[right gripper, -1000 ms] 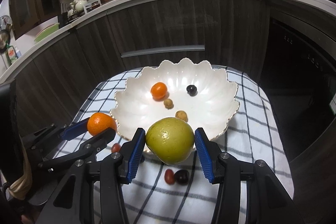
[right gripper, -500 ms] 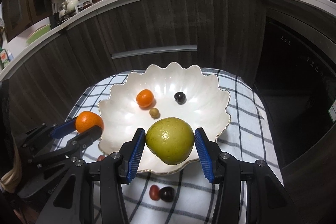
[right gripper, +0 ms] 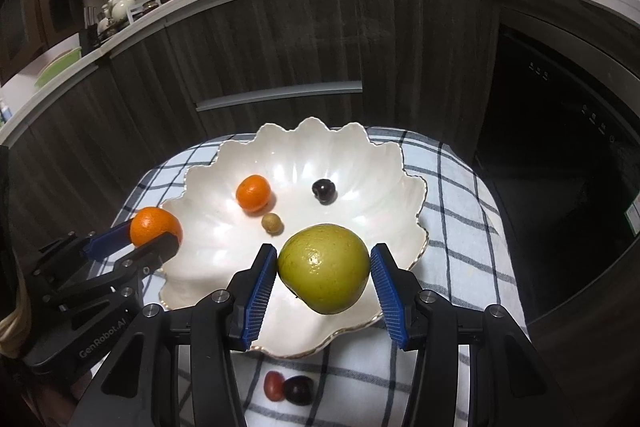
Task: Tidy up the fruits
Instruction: 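Carry the mandarin and yellow-green fruit over the white bowl with both tools, then open both tools to drop the mandarin and yellow-green fruit into the bowl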
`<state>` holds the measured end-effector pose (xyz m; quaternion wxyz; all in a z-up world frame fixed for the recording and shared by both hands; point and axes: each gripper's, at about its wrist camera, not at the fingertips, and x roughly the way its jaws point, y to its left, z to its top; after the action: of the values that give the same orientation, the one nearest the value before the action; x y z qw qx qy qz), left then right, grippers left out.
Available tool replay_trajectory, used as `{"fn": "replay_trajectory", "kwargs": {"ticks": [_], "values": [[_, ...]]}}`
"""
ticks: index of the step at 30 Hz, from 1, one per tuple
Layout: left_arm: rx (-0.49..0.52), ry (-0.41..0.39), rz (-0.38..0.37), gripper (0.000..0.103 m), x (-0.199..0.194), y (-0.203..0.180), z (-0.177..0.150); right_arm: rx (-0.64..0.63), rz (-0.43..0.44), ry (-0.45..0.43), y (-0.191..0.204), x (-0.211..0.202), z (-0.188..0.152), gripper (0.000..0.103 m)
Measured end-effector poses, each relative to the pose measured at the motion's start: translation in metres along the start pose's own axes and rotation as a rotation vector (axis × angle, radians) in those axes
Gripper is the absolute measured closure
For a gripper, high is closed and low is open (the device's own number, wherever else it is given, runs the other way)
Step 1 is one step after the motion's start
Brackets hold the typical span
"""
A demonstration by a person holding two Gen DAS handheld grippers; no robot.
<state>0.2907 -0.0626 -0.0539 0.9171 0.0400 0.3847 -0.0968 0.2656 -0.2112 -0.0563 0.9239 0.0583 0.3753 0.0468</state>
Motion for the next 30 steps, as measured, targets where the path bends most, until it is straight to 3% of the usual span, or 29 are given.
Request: {"fn": "replay_trajectory", "kwargs": {"ticks": [27, 28, 30], "values": [[-0.042, 0.112, 0.018, 0.061, 0.047, 0.012, 0.01, 0.018, -0.072, 0.083, -0.009, 0.044, 0.017, 0.053], [-0.047, 0.118, 0.021, 0.06, 0.048, 0.013, 0.011, 0.019, -0.076, 0.089, -0.009, 0.046, 0.017, 0.053], [-0.047, 0.123, 0.022, 0.049, 0.049, 0.013, 0.01, 0.023, -0.09, 0.094, -0.01, 0.048, 0.018, 0.051]]}}
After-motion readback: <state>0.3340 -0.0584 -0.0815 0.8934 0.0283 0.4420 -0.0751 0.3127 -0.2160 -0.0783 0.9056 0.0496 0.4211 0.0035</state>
